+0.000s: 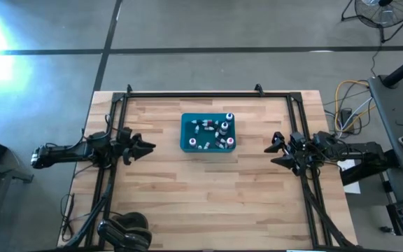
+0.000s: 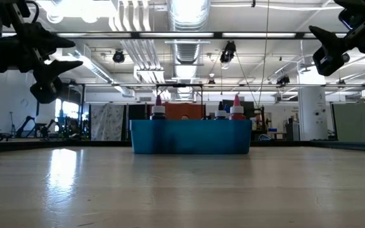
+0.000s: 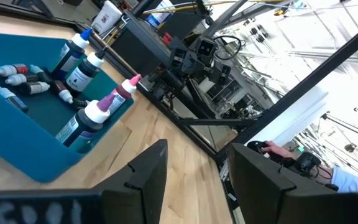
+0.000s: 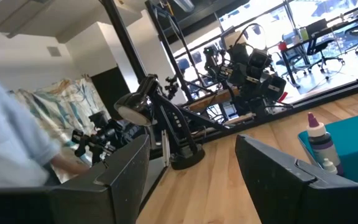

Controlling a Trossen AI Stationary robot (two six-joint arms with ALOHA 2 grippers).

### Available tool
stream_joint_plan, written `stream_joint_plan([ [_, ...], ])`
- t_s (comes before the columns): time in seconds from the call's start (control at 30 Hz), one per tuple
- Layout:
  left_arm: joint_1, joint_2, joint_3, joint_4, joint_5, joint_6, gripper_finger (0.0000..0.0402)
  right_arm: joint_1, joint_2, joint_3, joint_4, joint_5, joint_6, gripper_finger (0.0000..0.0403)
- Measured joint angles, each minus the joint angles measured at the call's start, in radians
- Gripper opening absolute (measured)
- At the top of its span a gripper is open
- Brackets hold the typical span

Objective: Pick & Place food coloring
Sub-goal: Return to Home Position

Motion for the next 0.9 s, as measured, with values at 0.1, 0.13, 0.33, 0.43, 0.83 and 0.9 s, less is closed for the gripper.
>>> stream_joint_plan([
  [0.1, 0.0, 0.001, 0.0, -0.001, 0.0, 0.0, 0.0146, 0.0, 0.0, 0.0, 0.0, 0.0, 0.0, 0.0233],
  [0.13, 0.0, 0.001, 0.0, -0.002, 0.0, 0.0, 0.0146, 0.0, 0.0, 0.0, 0.0, 0.0, 0.0, 0.0233],
  [0.33, 0.0, 0.001, 0.0, -0.004, 0.0, 0.0, 0.0146, 0.002, 0.0, 0.0, 0.0, 0.0, 0.0, 0.0233],
  [0.43, 0.0, 0.001, 0.0, -0.003, 0.0, 0.0, 0.0146, 0.005, 0.0, 0.0, 0.0, 0.0, 0.0, 0.0233],
  [0.83, 0.0, 0.001, -0.001, 0.007, 0.001, 0.0, 0.0146, 0.024, 0.006, 0.0, 0.0, 0.0, 0.0, 0.0233],
  [0.9, 0.0, 0.001, -0.001, 0.008, 0.001, 0.0, 0.0146, 0.024, 0.015, 0.0, 0.0, 0.0, 0.0, 0.0233],
])
